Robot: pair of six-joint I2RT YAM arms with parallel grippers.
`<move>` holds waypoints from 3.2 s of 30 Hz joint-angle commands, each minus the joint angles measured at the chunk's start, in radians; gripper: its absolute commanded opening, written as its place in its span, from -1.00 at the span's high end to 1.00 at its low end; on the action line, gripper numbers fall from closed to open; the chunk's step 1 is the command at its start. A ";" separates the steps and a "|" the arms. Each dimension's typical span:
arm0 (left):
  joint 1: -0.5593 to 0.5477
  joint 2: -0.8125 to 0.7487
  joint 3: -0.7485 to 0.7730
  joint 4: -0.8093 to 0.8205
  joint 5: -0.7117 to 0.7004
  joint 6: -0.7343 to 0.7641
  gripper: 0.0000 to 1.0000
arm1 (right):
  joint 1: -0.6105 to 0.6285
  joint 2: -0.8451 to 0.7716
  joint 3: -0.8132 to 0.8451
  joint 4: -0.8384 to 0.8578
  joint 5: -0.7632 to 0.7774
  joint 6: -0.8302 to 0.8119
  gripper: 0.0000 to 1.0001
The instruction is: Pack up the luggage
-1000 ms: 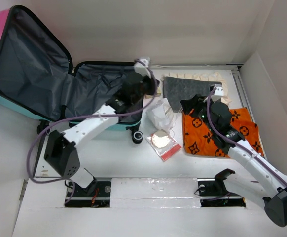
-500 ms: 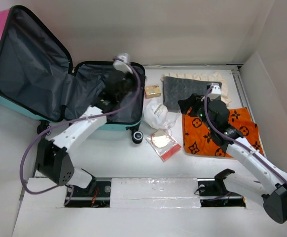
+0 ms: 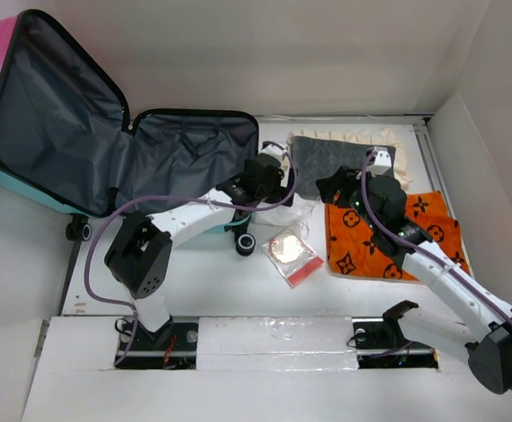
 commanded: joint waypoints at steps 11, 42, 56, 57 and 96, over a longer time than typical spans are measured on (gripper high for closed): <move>-0.274 0.050 0.089 0.040 -0.295 0.204 -0.89 | -0.023 -0.115 0.010 0.015 0.077 0.019 -0.36; -0.303 0.515 0.385 -0.092 -0.733 0.508 -0.47 | -0.103 -0.469 0.076 -0.172 -0.022 0.001 -0.43; -0.313 0.357 0.386 -0.047 -0.712 0.476 1.00 | -0.103 -0.468 0.067 -0.161 0.002 -0.008 -0.36; -0.313 0.299 0.386 -0.047 -0.697 0.458 1.00 | -0.103 -0.481 0.067 -0.161 0.014 -0.008 -0.36; 0.309 -0.380 -0.090 0.284 -0.466 -0.073 -1.00 | -0.103 -0.281 0.030 -0.080 -0.107 0.001 -0.13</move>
